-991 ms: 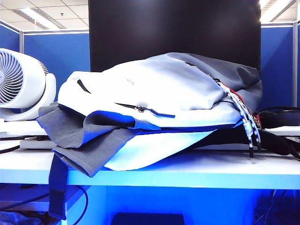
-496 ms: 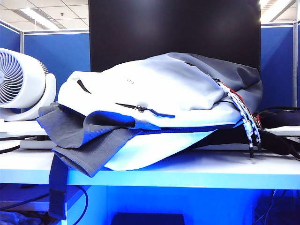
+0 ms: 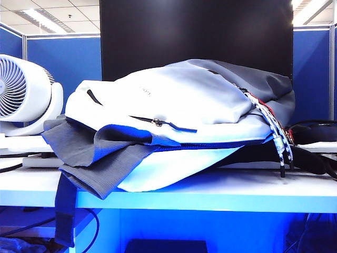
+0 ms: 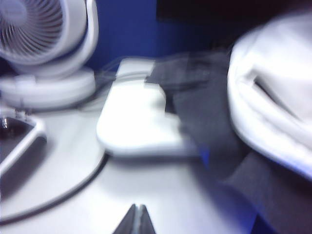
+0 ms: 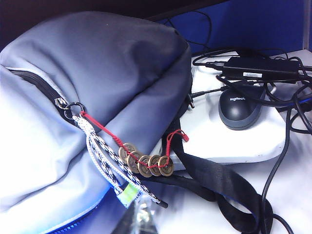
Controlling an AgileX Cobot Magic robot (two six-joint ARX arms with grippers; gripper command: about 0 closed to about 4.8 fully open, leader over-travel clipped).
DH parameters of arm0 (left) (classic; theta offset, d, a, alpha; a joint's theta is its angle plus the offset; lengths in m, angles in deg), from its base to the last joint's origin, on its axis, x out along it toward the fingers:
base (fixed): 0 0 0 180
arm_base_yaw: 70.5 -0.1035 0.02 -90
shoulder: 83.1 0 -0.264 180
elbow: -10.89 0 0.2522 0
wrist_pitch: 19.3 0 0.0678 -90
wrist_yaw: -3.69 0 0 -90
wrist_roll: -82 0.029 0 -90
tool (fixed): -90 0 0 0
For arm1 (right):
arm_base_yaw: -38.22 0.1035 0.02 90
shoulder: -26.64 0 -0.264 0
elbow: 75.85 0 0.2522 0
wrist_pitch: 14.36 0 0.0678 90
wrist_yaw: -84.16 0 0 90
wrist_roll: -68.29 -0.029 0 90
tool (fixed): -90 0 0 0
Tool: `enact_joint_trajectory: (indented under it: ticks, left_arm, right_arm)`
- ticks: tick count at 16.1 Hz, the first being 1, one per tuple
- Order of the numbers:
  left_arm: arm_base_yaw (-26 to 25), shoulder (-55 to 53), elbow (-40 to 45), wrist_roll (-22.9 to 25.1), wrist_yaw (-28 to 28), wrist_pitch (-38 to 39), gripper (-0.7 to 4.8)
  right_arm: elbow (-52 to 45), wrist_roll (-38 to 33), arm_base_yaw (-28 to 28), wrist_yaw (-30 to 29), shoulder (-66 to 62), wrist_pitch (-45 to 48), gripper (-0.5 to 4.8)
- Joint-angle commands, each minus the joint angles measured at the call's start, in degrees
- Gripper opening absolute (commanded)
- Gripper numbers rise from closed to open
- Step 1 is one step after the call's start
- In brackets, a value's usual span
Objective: Put the gray clothes into the backpack.
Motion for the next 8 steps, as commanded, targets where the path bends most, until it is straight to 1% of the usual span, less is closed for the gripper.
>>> enact_joint_trajectory:
  ticks: [1,8]
  left_arm:
    - [-1.3,2.8,0.0,-1.0,-1.9,1.7,-0.04]
    - [-1.5,3.9,0.0,-1.0,-2.3,1.4,-0.04]
  right_arm:
    - [0.1,-0.1,0.0,0.3,0.0,0.7,-0.01]
    - [0.1,-0.1,0.1,0.3,0.0,0.7,-0.01]
